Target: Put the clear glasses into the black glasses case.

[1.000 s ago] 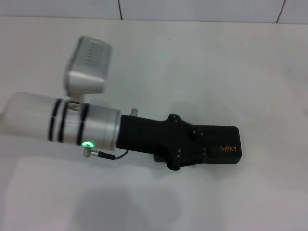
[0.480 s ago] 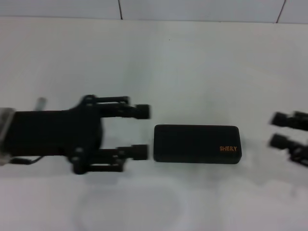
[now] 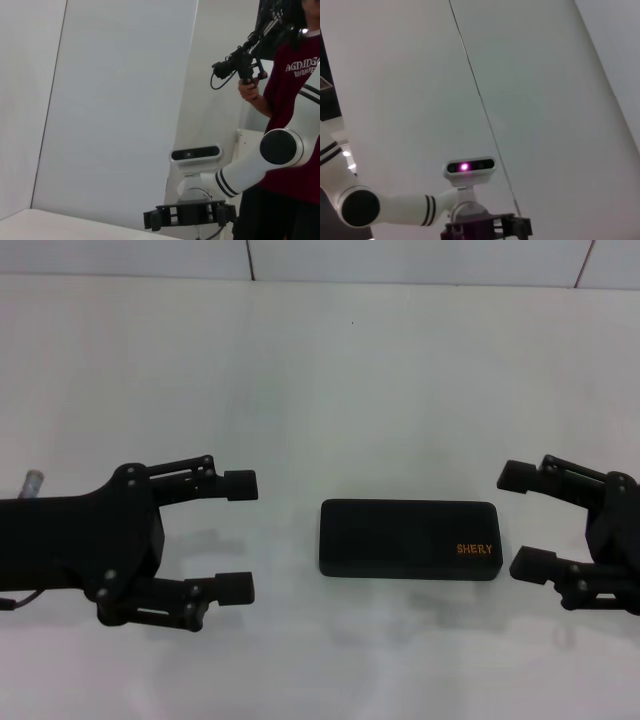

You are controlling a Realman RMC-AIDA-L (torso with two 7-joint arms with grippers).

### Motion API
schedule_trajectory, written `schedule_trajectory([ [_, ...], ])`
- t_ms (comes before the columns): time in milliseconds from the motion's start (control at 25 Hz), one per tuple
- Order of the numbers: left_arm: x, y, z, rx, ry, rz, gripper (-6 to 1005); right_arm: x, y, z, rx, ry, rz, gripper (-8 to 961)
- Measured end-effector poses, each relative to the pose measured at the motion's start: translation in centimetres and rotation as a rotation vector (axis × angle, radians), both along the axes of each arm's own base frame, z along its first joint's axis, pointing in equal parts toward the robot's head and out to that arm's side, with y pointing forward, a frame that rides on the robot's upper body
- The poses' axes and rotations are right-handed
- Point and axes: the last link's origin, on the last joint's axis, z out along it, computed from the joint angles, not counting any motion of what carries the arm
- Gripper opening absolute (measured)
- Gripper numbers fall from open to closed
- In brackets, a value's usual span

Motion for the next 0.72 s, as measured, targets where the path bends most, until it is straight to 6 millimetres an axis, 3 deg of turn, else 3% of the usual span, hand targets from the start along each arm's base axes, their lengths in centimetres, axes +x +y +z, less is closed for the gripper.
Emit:
schedule_trajectory([
  [120, -0.3, -0.2, 0.1, 0.003, 0.005, 0.004, 862, -0.8, 0.5, -0.7, -0.033, 0.002, 0.019, 800],
  [320, -0.5, -0.3, 0.2, 0.004, 0.009, 0.008, 876, -2.1, 1.6, -1.8, -0.074, -0.008, 0.043, 885],
  [720, -1.1, -0.3, 0.1, 0.013, 0.008, 0.018, 876, -3.2, 2.6, -2.3, -0.089, -0.026, 0.071, 886],
])
